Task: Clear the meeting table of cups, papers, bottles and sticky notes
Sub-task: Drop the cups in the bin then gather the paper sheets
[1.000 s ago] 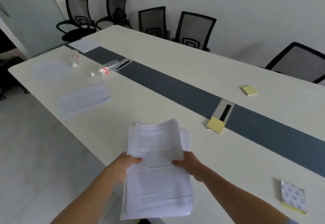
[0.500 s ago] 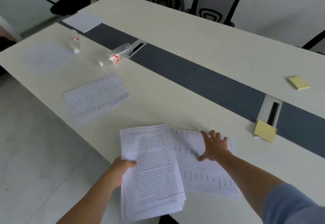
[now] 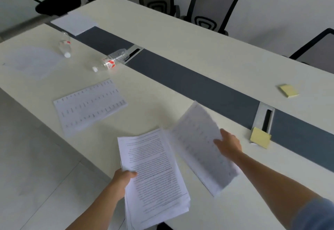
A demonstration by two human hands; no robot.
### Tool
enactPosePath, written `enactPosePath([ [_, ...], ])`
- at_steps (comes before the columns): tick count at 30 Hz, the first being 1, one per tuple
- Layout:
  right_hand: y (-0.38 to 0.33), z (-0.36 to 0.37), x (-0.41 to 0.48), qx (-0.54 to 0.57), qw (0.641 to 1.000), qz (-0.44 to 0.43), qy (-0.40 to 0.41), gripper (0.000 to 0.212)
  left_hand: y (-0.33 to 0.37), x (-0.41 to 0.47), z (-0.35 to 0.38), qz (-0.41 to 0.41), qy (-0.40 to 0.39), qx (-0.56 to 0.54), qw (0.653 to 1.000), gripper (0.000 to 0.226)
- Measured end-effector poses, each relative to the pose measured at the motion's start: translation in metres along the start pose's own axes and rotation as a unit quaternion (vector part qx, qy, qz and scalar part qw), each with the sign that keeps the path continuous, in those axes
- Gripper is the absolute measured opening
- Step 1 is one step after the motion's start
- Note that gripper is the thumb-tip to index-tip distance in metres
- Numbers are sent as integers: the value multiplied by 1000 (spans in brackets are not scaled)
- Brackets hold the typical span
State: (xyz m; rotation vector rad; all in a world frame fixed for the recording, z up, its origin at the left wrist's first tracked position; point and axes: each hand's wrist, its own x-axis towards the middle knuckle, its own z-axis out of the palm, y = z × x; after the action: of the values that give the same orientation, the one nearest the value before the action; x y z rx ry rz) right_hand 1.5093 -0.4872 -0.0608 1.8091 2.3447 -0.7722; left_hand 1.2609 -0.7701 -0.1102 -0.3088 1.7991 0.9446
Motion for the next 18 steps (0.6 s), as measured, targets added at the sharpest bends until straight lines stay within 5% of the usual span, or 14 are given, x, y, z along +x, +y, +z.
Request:
enactPosePath([
  [3,-14,-43,11,319,943,86,25,26,-2,-7,0,-1,7,-5,1000,35],
  [6,-26,-54,0,484,861,115,-101,27,-7,-12,0,-10,3,-38,999,36],
  [10,-38,2,-39,458,857,82,-223,37,-26,15,-3,-30,-46,-104,993,83],
  [14,-40,75,-69,337,910,53,-236,27,-15,-23,6,-25,-107,-162,981,80],
  [18,-34,110,-84,208,935,16,-286,29,-37,-17,8,2,-67,-113,991,111],
])
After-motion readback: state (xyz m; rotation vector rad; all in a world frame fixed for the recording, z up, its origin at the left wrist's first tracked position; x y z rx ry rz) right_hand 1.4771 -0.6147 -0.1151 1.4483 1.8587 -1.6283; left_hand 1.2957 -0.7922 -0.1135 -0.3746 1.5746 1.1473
